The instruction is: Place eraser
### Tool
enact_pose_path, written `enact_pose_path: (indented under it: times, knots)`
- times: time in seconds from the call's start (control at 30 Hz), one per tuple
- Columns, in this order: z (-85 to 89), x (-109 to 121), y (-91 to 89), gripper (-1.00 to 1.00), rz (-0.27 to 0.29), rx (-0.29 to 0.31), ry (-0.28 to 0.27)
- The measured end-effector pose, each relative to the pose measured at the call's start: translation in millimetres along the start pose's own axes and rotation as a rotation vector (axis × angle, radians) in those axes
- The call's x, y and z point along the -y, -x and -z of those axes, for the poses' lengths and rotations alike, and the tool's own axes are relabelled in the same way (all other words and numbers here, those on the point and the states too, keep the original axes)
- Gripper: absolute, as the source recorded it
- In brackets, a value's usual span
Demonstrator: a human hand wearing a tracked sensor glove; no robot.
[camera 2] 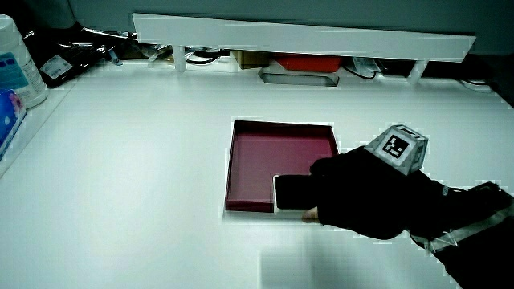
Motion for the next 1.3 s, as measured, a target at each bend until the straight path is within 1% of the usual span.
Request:
enact_pose_path:
  times: [0.13,0.2,0.33,0.37,0.47,0.53,0.57,0.63,0.67,0.73,0.77,0.93,1.0,1.1,1.13,1.17,1.27,1.3]
  knots:
    - [14.5,7.1,2.2,0.00,-0.013,-0.006,0.025]
    - [22.5,9.9,2.4,0.00,-0.011,0.006,0.053]
    - [37.4,13.4,-1.1,0.00,-0.008,0.013,0.086]
    - [40.1,13.9,-1.6,0.00,-0.007,0.007,0.089]
    - [48.4,15.7,-2.4,0.00,-0.007,0.012,0.105]
    - [53.4,16.9,-3.3,0.00,-0.006,0.008,0.106]
    - [57.5,17.0,-5.5,0.00,-0.004,0.016,0.113]
    - [63.8,17.7,-7.1,0.00,-0.005,0.031,0.102]
    - [66.3,17.8,-7.0,0.00,0.002,0.038,0.119]
    - [72.5,18.7,-8.0,0.00,-0.002,0.049,0.109]
    - [76.1,19.2,-8.6,0.00,0.001,0.052,0.119]
    - [91.2,21.4,-9.5,0.00,0.012,0.080,0.135]
    - [93.9,22.8,-11.7,0.00,0.011,0.063,0.131]
    - [94.5,24.1,-13.2,0.00,0.015,0.063,0.132]
    - [92.5,24.8,-12.0,0.00,0.014,0.049,0.124]
    - [94.1,25.3,-13.4,0.00,0.013,0.055,0.118]
    - [93.6,25.7,-13.2,0.00,0.017,0.045,0.114]
    - [93.5,25.8,-13.3,-0.03,0.015,0.042,0.113]
